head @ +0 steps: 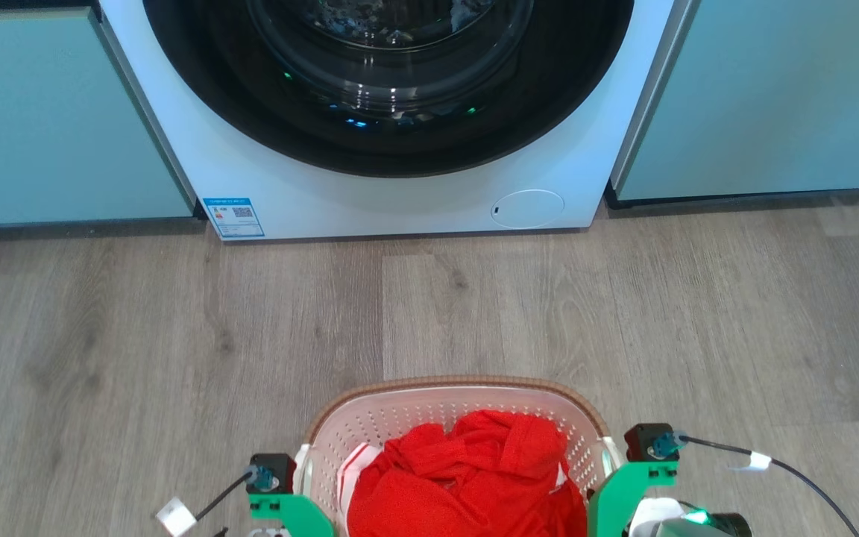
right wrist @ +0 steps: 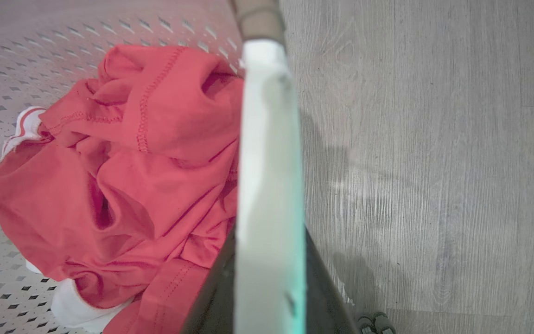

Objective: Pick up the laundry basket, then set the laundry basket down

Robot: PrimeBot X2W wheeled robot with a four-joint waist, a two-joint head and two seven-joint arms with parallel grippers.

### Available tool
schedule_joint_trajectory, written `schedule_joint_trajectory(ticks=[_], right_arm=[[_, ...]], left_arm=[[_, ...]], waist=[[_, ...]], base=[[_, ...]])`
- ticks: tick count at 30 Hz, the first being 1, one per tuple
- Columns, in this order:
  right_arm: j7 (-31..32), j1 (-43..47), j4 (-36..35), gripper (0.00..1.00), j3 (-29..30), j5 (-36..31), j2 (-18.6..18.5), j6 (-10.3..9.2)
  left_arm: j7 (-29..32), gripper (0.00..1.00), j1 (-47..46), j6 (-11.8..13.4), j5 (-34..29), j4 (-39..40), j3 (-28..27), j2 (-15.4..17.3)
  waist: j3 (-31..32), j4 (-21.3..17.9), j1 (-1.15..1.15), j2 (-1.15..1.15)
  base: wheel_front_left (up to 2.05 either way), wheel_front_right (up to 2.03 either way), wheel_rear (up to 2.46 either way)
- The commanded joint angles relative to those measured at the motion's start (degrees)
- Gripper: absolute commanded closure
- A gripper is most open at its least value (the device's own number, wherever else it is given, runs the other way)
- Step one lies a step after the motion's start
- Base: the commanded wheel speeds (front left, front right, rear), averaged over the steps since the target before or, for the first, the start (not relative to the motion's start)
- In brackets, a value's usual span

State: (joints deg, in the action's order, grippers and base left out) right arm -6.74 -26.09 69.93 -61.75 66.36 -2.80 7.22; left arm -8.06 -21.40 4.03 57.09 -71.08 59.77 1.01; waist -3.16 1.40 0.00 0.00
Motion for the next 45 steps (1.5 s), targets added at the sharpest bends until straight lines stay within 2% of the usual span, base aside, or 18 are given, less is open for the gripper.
schedule_joint_trajectory(ticks=[1, 9, 17, 24, 36, 45], right_arm=[[-1.1, -1.2, -0.2, 1.0, -1.2, 0.2, -0.1, 0.26], [-1.6, -2.1, -0.1, 1.0, -2.4, 1.4, -0.1, 0.26], [-2.6, -5.7, 0.5, 1.0, -3.7, 2.4, -0.1, 0.26], [-4.1, -11.8, 1.3, 1.0, -4.0, 2.5, -0.1, 0.26], [-6.8, -25.3, 3.6, 1.0, -3.4, 0.9, -0.1, 0.26], [-7.8, -30.0, 4.0, 1.0, -1.0, -1.8, -1.0, 0.26]], left_arm=[[-0.3, 1.0, -1.8, 0.8, 0.3, -0.4, -0.7, 1.9], [-0.5, 1.0, -2.6, 0.9, 0.7, -0.6, -0.2, 1.9], [-1.4, 1.0, -6.0, 1.2, 1.3, -0.5, 0.1, 1.9], [-2.8, 1.0, -12.7, 1.8, 1.2, -0.8, -0.1, 1.9], [-5.4, 1.0, -26.3, 3.3, 0.2, 0.1, -0.3, 1.9], [-6.5, 1.0, -31.2, 4.2, -0.2, 1.1, 0.2, 1.9]], waist=[[-0.1, 0.0, 0.0, 0.0], [-1.4, -0.2, 0.0, 0.0], [-6.4, -0.4, 0.0, 0.0], [-14.7, -0.4, 0.0, 0.0], [-33.0, 0.8, 0.0, 0.0], [-40.8, 1.8, 0.0, 0.0]], base=[[0.0, 0.0, 0.0], [0.0, 0.0, 0.0], [0.0, 0.0, 0.0], [0.0, 0.0, 0.0], [0.0, 0.0, 0.0], [0.0, 0.0, 0.0]])
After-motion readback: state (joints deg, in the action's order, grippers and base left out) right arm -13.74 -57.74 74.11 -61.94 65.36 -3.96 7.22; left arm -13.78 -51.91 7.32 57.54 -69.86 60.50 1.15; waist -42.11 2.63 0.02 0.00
